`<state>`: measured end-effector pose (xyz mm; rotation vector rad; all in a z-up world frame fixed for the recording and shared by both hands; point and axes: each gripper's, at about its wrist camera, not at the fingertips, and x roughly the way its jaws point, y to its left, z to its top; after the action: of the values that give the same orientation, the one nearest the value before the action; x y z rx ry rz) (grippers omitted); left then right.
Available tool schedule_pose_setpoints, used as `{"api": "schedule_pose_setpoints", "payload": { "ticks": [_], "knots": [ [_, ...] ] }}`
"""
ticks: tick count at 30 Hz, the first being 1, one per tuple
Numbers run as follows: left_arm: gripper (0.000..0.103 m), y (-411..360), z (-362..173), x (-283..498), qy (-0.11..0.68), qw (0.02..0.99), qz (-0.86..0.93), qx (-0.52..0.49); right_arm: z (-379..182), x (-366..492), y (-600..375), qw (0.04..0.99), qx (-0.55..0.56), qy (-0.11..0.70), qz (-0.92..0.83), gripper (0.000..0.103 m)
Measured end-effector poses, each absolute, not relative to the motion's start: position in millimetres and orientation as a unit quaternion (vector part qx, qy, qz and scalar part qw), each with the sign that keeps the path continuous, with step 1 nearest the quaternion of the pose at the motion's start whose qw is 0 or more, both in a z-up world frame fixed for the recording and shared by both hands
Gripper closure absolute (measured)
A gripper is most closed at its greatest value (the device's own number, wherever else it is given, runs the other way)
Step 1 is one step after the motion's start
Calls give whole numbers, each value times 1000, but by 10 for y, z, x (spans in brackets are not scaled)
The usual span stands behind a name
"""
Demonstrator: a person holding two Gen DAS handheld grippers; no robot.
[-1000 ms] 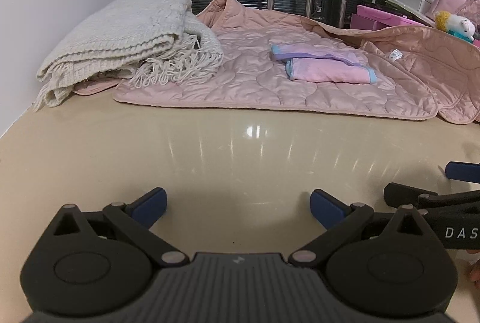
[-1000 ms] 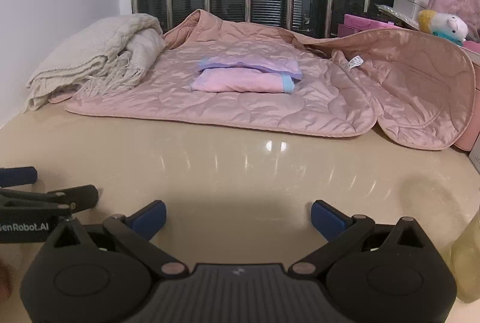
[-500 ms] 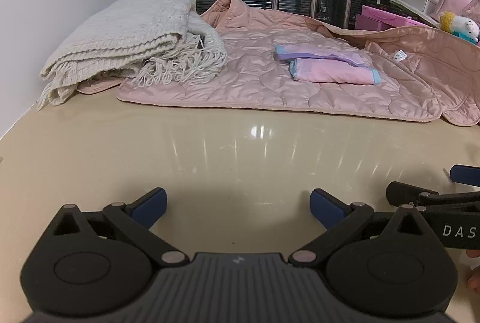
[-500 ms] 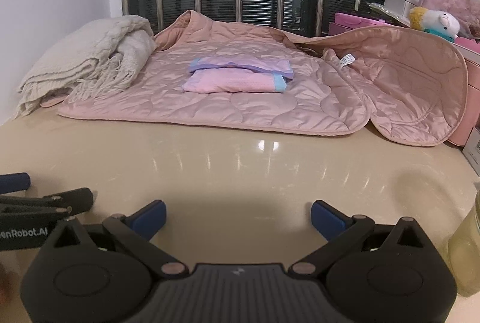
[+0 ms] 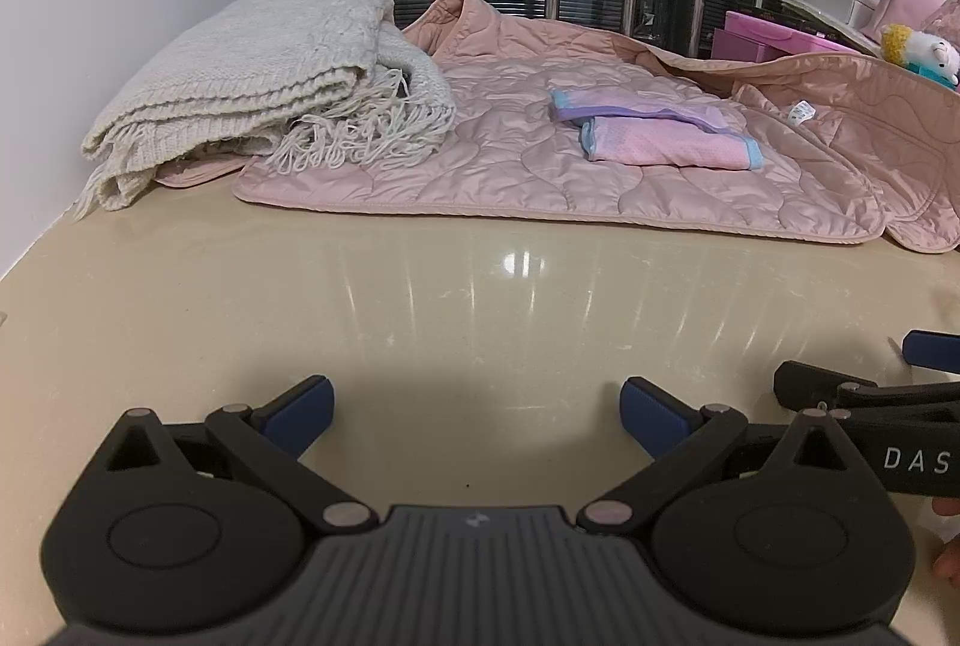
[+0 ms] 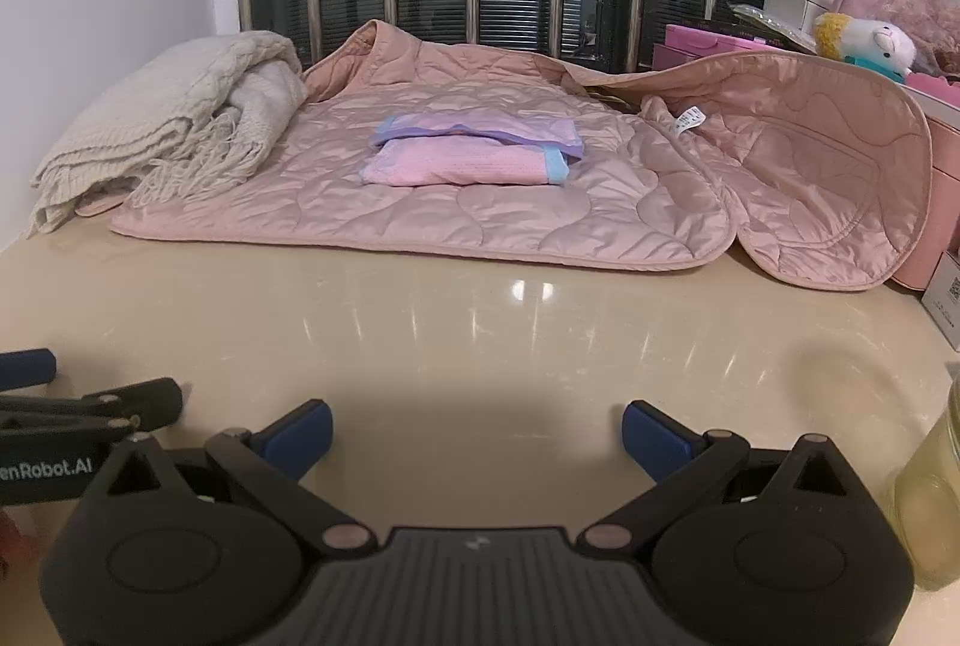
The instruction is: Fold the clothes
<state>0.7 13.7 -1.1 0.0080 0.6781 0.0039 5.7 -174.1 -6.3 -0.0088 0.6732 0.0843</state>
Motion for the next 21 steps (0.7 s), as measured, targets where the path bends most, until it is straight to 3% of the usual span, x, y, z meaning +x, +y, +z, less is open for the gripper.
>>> {"api": "schedule_pose_setpoints", "payload": {
  "ticks": [21],
  "knots": [
    [1, 139, -11, 7, 333, 943, 2, 4, -63, 57, -1725, 943, -3, 331, 38, 0]
  ]
}}
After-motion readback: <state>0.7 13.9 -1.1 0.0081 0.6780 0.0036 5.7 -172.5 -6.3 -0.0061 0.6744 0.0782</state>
